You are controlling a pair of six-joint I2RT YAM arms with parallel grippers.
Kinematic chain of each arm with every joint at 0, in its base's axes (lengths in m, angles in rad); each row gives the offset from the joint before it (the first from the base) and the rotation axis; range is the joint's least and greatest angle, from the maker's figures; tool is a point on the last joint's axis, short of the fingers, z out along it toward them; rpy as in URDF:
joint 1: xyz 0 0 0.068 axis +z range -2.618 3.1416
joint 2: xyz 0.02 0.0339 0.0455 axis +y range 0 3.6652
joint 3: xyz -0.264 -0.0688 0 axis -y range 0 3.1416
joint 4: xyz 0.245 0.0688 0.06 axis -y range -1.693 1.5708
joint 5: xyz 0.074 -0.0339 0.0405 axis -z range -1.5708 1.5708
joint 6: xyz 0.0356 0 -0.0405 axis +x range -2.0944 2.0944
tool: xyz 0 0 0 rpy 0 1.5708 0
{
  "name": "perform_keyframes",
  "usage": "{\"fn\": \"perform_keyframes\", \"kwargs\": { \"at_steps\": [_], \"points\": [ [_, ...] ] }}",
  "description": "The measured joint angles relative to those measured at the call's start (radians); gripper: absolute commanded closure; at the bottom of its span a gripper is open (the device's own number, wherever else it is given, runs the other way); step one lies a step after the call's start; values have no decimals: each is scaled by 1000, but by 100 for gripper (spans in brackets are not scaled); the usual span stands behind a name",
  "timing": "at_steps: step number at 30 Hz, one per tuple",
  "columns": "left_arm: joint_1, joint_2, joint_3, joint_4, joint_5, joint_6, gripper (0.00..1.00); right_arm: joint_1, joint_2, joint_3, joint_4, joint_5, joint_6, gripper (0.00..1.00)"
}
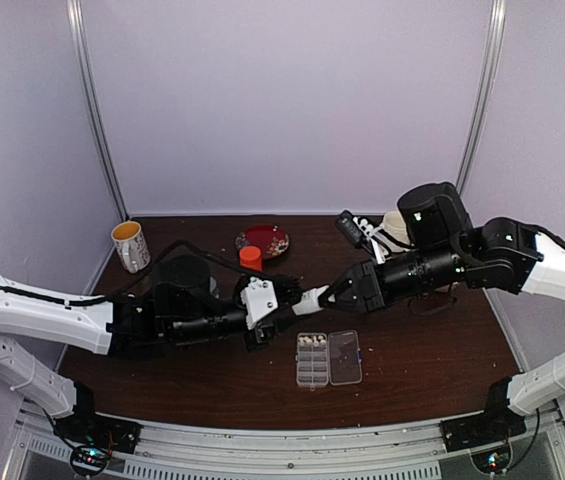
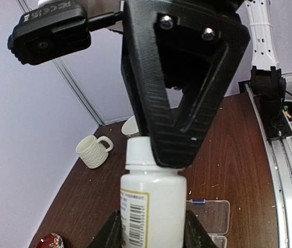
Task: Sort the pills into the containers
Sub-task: Unscrew the lid of the pill bottle.
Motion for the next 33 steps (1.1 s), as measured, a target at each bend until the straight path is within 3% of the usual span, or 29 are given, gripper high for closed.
{"fn": "perform_keyframes", "kwargs": {
  "at_steps": [4,14,17,19,24,29,33],
  "points": [
    [18,-19,0,-4,67,-66,80,4,-4,10,2,-15,-167,93],
    [26,-93,0,-60,292,-221,80,11,-31,-15,22,-169,-967,91],
    [23,-94,0,-56,344,-241,80,11,14,27,-7,-171,-1130,73],
    [12,-94,0,-60,364,-246,80,11,66,90,-28,-167,-1203,52],
    [-2,-110,-21,-70,345,-237,80,10,85,159,-45,-154,-1251,28],
    [-5,-132,-42,-96,275,-204,80,10,-27,69,0,-114,-1109,23],
    [-1,-135,-42,-93,182,-166,80,13,-109,0,24,-59,-856,23]
  ]
}}
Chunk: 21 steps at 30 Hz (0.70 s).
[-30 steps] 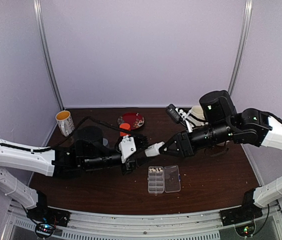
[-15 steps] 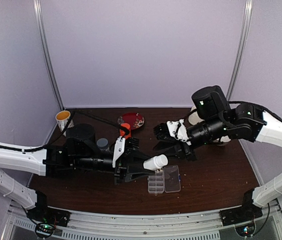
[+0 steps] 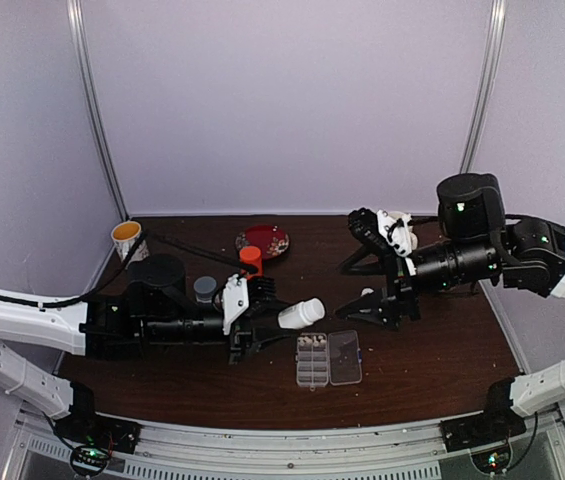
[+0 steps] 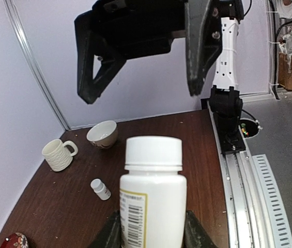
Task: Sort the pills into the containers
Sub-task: Unscrew the lid of the pill bottle.
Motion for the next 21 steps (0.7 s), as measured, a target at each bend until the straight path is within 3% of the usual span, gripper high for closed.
{"fn": "perform_keyframes", "kwargs": {
  "at_steps": [13,21],
  "points": [
    [0,1,-10,80,-187,74,77,22,-42,-10,33,163,675,33],
    [0,19,-9,103,-205,87,77,71,74,75,16,243,812,39]
  ]
}}
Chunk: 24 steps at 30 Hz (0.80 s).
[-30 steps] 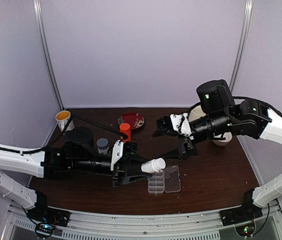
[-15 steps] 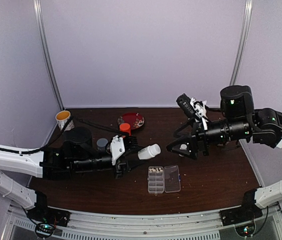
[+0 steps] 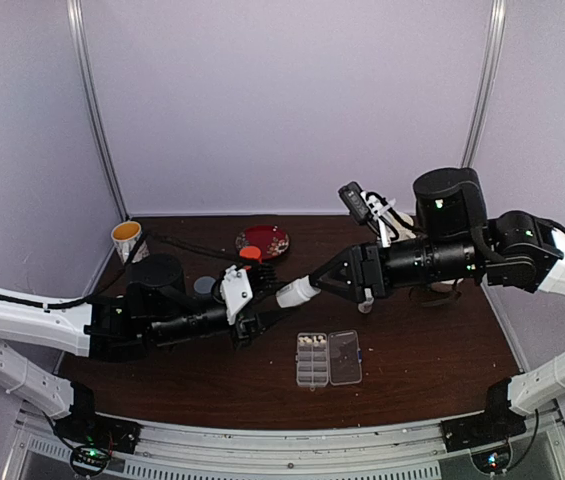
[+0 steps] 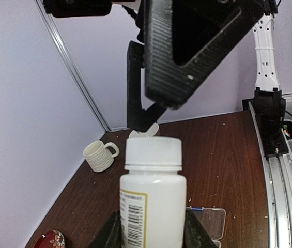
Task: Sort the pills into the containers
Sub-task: Unscrew the lid of the pill bottle.
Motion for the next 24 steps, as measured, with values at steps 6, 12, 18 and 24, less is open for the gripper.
{"fn": "perform_keyframes", "kwargs": {
  "at_steps": [6,12,18,24],
  "points": [
    [0,1,0,-1,-5,6,77,1,48,29,-21,18,30,47],
    [0,2,0,1,-2,6,78,7,67,39,-26,11,40,51],
    [0,16,0,0,3,6,78,13,76,39,-26,-15,40,62],
    [0,20,1,2,16,6,78,16,86,54,-56,-27,35,63]
  ]
}}
